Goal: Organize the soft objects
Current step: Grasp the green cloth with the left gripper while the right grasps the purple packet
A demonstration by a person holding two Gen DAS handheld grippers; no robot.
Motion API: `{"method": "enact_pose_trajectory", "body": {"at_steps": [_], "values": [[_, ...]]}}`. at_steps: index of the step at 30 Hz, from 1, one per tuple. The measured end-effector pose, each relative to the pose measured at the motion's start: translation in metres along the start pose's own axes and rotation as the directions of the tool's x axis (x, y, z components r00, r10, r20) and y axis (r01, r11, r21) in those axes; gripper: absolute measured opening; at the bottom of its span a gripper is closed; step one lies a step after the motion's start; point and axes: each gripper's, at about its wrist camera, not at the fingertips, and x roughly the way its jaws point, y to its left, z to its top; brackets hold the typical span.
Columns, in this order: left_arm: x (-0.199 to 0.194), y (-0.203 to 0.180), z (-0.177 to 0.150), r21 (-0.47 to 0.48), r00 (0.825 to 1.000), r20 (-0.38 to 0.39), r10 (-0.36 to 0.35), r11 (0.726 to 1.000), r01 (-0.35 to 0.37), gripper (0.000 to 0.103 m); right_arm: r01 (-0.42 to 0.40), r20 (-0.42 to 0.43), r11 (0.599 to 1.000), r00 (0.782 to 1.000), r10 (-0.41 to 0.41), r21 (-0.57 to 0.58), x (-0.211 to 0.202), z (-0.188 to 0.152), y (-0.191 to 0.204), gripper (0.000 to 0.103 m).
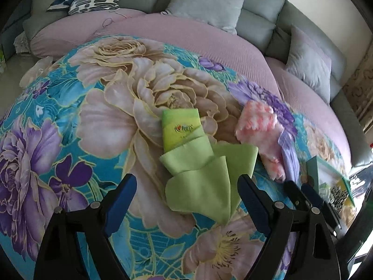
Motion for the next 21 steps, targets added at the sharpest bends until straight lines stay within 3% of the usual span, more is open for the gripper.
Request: {"method": "enact_pose_trajectory", "body": {"at_steps": [4,7,12,13,14,21], "values": [[0.008,-0.003,-0.002,0.015,0.999,-0.037,-0.028,0.999,0.028,0.084,0.022,-0.022,0.999,1.000,-0.023,-0.026,0.010,-0.001,0.004,0.052],[0.015,-0.009,-0.005,0.039,0.997,-0.064,-0.031,0.999,0.034,0.074,0.033,-0.027,0.999,0.999,-0.034,-0.037,0.014,-0.002,0.006,0.043],[0.020,-0.015,-0.008,0.055,0.996,-0.084,-0.037,0.998,0.042,0.074,0.037,-0.020,0.999,0.999,-0.038,-0.039,0.013,-0.003,0.006,0.036],[0.021,-0.016,-0.008,0.059,0.996,-0.086,-0.038,0.997,0.043,0.068,0.036,-0.018,0.999,0.999,-0.037,-0.036,0.013,-0.002,0.006,0.035],[0.021,-0.017,-0.009,0.064,0.995,-0.091,-0.038,0.997,0.044,0.055,0.034,-0.015,0.999,0.999,-0.034,-0.032,0.012,-0.002,0.005,0.034],[0.018,-0.018,-0.013,0.077,0.996,-0.085,-0.037,0.996,0.043,0.025,0.014,0.001,1.000,1.000,-0.014,-0.009,0.006,0.000,0.002,0.032]]}}
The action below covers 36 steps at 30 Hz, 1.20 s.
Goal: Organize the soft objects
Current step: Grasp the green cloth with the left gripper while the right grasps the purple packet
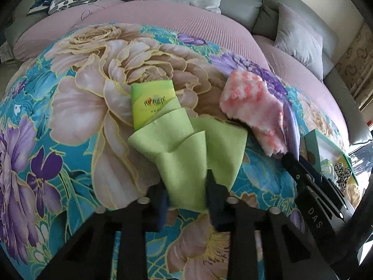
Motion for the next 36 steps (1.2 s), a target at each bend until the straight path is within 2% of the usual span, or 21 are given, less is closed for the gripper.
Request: {"method": "enact_pose_trajectory", "body": {"at_steps": [2,5,11,15,23,29,36], "values": [[-0.003,0.000,0.001,0.004,1.000,0.013,0.000,1.000,0.000,0.015,-0.003,0.003,1.000,1.000,0.003,0.004,-0.001,0.000,0.000,0.031],[-0.010,0.004,0.003,-0.014,0.999,0.046,-0.011,1.000,0.011,0.010,-0.011,0.008,1.000,1.000,0.011,0.014,-0.004,0.001,-0.003,0.029],[-0.038,0.004,0.009,-0.015,0.987,0.153,-0.036,0.999,0.039,0.009,-0.027,0.026,0.999,0.999,0.026,0.029,-0.012,0.003,-0.007,0.023],[-0.049,0.003,0.011,-0.015,0.980,0.193,-0.048,0.999,0.052,0.009,-0.032,0.042,0.999,0.999,0.031,0.035,-0.018,0.004,-0.009,0.021],[-0.078,-0.011,0.013,0.029,0.952,0.300,-0.065,0.998,0.059,0.009,-0.055,0.096,0.997,0.994,0.050,0.049,-0.040,0.010,-0.015,0.011],[-0.073,-0.020,0.012,0.053,0.958,0.278,-0.068,0.997,0.055,0.009,-0.063,0.074,0.996,0.996,0.058,0.068,-0.035,0.007,-0.022,0.011],[-0.067,-0.020,0.012,0.050,0.964,0.258,-0.070,0.997,0.059,0.009,-0.073,0.049,0.997,0.996,0.071,0.035,-0.026,0.005,-0.015,0.013]]}}
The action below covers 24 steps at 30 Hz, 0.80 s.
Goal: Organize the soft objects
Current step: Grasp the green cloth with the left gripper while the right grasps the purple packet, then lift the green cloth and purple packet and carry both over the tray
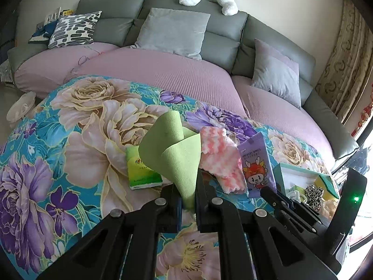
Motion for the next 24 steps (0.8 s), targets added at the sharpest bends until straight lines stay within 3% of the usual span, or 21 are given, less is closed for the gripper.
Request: {"method": "enact_pose_trajectory", "body": {"at_steps": [21,22,24], "values": [[0.021,0.009,-0.004,-0.052,0.997,-0.064,-0.048,0.998,0.044,0.009,0.043,-0.005,0.996,0.999,-0.043,-0.082,0.023,0.016,0.025,0.020],[0.021,0.009,-0.005,-0.055,0.997,-0.066,-0.048,0.998,0.044,0.009,0.048,-0.004,0.995,0.999,-0.048,-0.089,0.024,0.018,0.027,0.022],[0.023,0.009,-0.005,-0.058,0.996,-0.073,-0.051,0.997,0.046,0.009,0.046,-0.003,0.994,0.999,-0.047,-0.098,0.024,0.020,0.029,0.037]]}}
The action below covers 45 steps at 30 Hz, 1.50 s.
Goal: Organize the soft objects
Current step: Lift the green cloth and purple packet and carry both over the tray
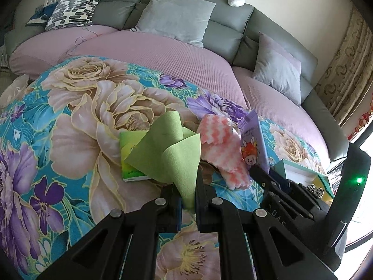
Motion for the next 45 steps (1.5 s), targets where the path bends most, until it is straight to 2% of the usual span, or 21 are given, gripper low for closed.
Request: {"method": "enact_pose_trajectory", "body": {"at_steps": [1,2,3,17,20,23,25,29,33,37,40,45], "values": [[0.000,0.000,0.000,-0.001,1.000,-0.002,-0.001,1.000,0.001,0.009,-0.003,0.002,1.000,1.000,0.003,0.001,0.000,0.001,0.001,0.044],[0.001,0.001,0.000,-0.003,1.000,-0.004,-0.002,1.000,0.002,0.009,-0.007,0.001,1.000,1.000,0.007,0.003,0.000,0.001,0.002,0.058],[0.001,0.001,0.000,-0.006,1.000,-0.006,-0.004,1.000,0.004,0.009,-0.010,0.001,1.000,1.000,0.010,0.005,0.001,0.001,0.003,0.059],[0.008,0.010,0.001,-0.024,1.000,-0.027,-0.007,1.000,0.006,0.009,0.006,-0.052,0.995,0.999,-0.011,-0.095,0.033,0.007,0.025,0.059],[0.008,0.010,0.000,-0.024,1.000,-0.030,-0.007,1.000,0.006,0.009,0.016,-0.082,0.996,0.996,-0.024,-0.088,0.042,0.006,0.023,0.059],[0.009,0.010,0.001,-0.026,1.000,-0.030,-0.005,1.000,0.005,0.009,-0.012,-0.058,0.999,0.998,0.010,-0.045,0.036,0.006,0.016,0.059],[0.009,0.010,0.000,-0.024,1.000,-0.029,-0.005,1.000,0.004,0.009,-0.034,-0.047,0.999,0.998,0.033,-0.021,0.032,0.006,0.013,0.056],[0.008,0.012,0.000,-0.027,1.000,-0.023,0.001,1.000,-0.001,0.009,-0.052,-0.046,0.999,0.998,0.052,-0.002,0.028,0.007,0.011,0.044],[0.009,0.014,0.000,-0.041,1.000,-0.016,0.009,0.999,-0.009,0.009,-0.048,-0.043,0.999,0.998,0.048,0.003,0.022,0.005,0.009,0.040],[0.003,0.014,0.001,-0.057,1.000,0.018,0.003,0.998,-0.002,0.009,-0.056,-0.034,0.998,0.998,0.056,0.024,0.012,0.001,0.004,0.039],[-0.005,0.006,0.003,-0.027,0.998,0.055,0.008,1.000,-0.007,0.008,-0.065,-0.004,0.997,0.998,0.065,0.048,-0.004,0.001,-0.002,0.039],[-0.027,-0.011,0.008,0.021,0.989,0.142,-0.033,0.999,0.031,0.008,-0.062,0.075,0.996,0.996,0.056,0.071,-0.047,0.003,-0.011,0.039]]}}
